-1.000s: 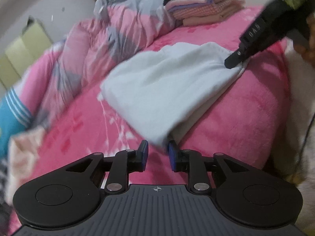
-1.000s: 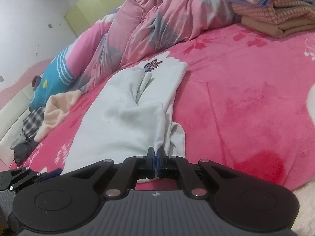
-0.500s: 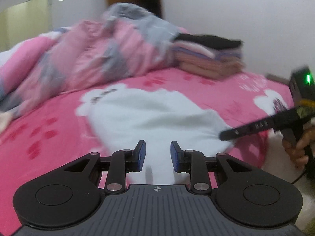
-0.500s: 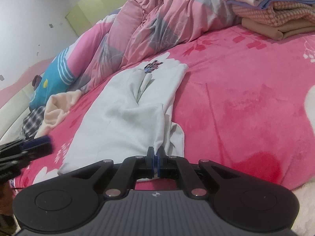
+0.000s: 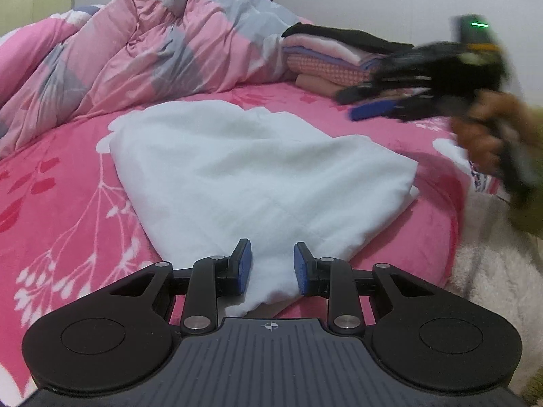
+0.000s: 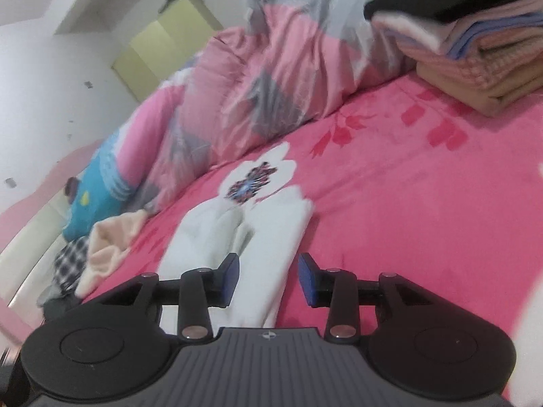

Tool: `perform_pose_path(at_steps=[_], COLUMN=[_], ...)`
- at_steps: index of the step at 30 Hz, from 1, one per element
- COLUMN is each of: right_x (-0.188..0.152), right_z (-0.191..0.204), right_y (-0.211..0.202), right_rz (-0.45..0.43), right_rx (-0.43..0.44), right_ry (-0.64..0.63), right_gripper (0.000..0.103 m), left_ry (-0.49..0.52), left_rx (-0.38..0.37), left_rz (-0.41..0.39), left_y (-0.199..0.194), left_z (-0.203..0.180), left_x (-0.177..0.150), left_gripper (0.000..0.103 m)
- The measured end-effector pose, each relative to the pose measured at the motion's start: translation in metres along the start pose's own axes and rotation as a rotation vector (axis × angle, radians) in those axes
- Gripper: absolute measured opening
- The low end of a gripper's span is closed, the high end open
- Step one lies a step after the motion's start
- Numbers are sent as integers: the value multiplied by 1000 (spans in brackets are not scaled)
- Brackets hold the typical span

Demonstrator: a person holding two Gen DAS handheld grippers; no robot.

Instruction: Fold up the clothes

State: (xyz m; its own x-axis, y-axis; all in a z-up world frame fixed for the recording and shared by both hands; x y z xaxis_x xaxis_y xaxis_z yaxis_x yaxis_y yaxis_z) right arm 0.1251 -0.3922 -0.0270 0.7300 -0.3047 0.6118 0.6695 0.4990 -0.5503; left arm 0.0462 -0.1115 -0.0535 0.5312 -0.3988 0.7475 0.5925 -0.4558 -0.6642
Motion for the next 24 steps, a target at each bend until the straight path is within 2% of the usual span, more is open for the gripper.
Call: perform_pose_path(at_steps=[5, 6, 7, 8, 15, 18, 21, 24], right_x=[33, 35, 37, 39, 57, 61, 62, 65], right_z=[-11, -10, -9, -7, 14, 10, -10, -5], right_y=[53, 57, 62, 67, 80, 101, 121, 94], right_rz=[40, 38, 37, 35, -36, -11, 48, -28], right_rx=[-25, -27, -29, -31, -33, -57, -126, -116], right_ry=[-12, -24, -35, -46, -174, -176, -112, -82], right_gripper=[39, 31, 13, 2, 0, 1, 4, 7], left_ry=[-11, -16, -22, -28, -28, -29, -31, -20], left_rx=[-23, -29, -36, -41, -24, -17, -14, -9], left_rz=[-25, -28, -32, -35, -54, -59, -62, -66], left_y=[0, 1, 2, 3, 4, 4, 4, 3], left_z=[4, 5, 6, 7, 3, 2, 2, 1], left_x=[-4, -4, -4, -4, -5, -6, -6, -8], left_gripper=[28, 28, 29, 29, 29, 29, 29, 29])
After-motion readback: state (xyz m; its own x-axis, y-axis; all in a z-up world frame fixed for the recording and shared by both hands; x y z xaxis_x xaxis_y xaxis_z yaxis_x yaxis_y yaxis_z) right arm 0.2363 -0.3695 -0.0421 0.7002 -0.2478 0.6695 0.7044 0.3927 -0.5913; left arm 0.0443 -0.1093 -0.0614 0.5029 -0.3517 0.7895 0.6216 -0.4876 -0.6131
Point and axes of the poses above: each gripper's, at about its wrist camera, not at the fingertips, and y roughly the way its jaws point, z to its left, x to its top, the point moved 1 cm from there along y, roughly the way its jaws point, and after that the axes turned 8 degrees about z, right-handed, at the moved point
